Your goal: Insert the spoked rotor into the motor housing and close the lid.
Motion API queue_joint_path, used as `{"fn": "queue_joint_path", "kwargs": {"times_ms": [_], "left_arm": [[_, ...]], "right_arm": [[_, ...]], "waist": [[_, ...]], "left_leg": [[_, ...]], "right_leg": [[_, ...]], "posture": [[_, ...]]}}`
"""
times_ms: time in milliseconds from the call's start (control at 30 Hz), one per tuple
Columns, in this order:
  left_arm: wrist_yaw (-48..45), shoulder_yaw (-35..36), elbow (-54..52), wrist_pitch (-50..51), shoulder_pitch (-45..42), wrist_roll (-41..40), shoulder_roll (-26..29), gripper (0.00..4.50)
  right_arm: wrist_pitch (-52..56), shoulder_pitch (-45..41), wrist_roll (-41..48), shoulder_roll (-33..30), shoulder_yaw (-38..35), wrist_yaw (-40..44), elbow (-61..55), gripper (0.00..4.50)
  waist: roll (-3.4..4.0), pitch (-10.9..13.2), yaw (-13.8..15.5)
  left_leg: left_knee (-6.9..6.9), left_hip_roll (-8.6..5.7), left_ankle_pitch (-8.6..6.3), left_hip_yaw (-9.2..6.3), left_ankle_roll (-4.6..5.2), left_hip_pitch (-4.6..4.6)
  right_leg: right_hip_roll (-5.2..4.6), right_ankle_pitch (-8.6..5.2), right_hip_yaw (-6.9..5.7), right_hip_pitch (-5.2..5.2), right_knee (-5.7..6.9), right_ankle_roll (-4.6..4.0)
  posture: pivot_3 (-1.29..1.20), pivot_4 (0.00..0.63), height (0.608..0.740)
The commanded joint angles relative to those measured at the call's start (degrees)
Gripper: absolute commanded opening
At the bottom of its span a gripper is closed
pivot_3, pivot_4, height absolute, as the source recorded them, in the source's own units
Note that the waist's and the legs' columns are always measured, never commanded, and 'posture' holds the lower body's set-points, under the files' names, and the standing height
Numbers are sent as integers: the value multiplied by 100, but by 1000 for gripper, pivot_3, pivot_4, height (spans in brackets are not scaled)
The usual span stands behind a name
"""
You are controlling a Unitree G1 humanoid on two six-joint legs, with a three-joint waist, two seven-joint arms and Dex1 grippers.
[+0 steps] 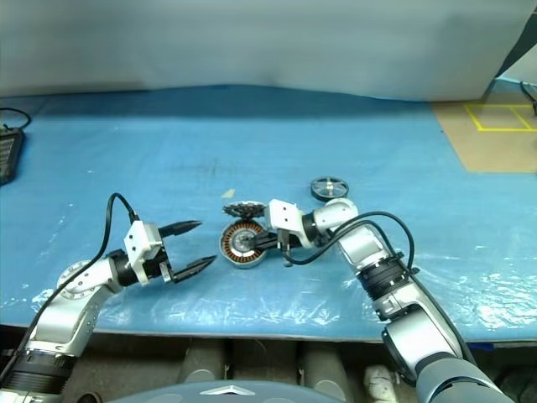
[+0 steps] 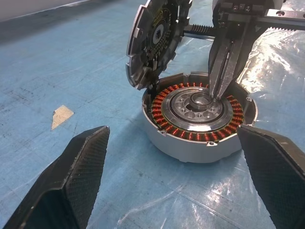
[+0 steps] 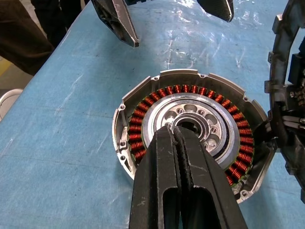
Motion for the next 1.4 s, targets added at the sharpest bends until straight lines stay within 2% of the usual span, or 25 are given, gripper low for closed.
{"fn": "queue_joint_path", "kwargs": {"times_ms": [33,667,1400], "left_arm": [[22,26,-211,7,29,-26,40,4500],[-35,5,-60,-89,8,4,16,4500],[-146,-3,310,-403,23,72,-24,4500]], "right_arm": [[-66,-137,42,70,-28,-24,-37,49],[-25,-117,116,-95,-83,94,-174,49],[-101,-163,42,151,-45,-61,99,49]], "waist": [[0,0,-1],[0,0,-5],[0,0,-1]], "left_leg": [[0,0,0,0,0,0],[0,0,0,0,0,0],[1,0,0,0,0,0]], "right_leg": [[0,0,0,0,0,0],[0,0,0,0,0,0],[0,0,0,0,0,0]], "posture": [[0,150,740],[0,150,740],[0,150,740]]}}
